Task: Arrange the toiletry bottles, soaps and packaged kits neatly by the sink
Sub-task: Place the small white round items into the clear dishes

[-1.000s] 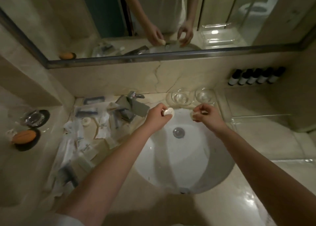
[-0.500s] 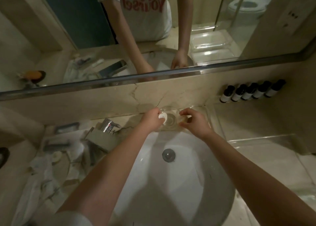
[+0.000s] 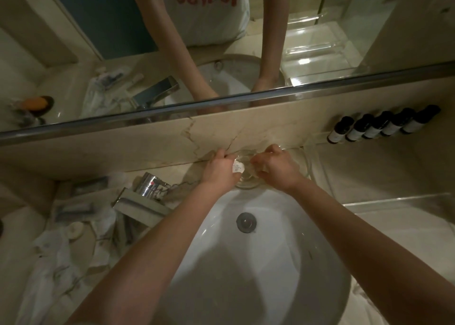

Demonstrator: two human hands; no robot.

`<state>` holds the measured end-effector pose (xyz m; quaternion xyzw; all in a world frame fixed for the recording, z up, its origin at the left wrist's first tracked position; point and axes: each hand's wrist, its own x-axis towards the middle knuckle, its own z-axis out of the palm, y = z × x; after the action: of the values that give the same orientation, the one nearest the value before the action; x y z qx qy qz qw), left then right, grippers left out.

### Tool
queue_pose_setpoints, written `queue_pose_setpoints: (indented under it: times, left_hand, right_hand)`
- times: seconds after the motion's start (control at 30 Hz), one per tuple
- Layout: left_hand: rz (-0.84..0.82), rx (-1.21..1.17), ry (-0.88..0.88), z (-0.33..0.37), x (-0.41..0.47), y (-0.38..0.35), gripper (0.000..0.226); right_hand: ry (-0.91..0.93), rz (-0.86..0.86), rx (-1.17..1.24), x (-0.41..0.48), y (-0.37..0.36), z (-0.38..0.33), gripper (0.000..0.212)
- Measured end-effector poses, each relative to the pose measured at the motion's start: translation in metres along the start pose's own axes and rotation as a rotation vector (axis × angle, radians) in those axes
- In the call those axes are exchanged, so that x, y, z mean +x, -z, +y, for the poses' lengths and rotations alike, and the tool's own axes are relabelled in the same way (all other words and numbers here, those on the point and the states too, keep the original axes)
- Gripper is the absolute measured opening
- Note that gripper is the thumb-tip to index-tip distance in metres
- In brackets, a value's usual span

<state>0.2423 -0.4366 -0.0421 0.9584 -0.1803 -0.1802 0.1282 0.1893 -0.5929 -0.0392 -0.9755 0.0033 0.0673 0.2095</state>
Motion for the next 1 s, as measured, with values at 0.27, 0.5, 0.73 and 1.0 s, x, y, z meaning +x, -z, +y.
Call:
queue_pose_setpoints:
  times: [0.27,0.5,0.73,1.0]
  left_hand:
    - [-0.120,-0.052,-0.019,-0.005,0.008,0.002,0.054]
    - [-0.001,-0.151,0.010,-0.008,0.009,-0.009,0.046]
    - [-0.015,-0.210,0.006,-0.015,0.011,-0.008,0.056]
    - [-0.024,-0.256,-0.025,-0.016,0.012,-0.009,0.051]
  right_hand:
    - [-0.013,-0.012,-0.168,-0.002,-0.004,0.003,0.052]
    - [-0.066,-0.020,-0.211,0.010,-0.008,-0.002,0.052]
    - [-0.113,-0.008,-0.151,0.010,-0.015,-0.002,0.059]
    - [-0.110,-0.002,-0.181,0.011,-0.009,0.003,0.051]
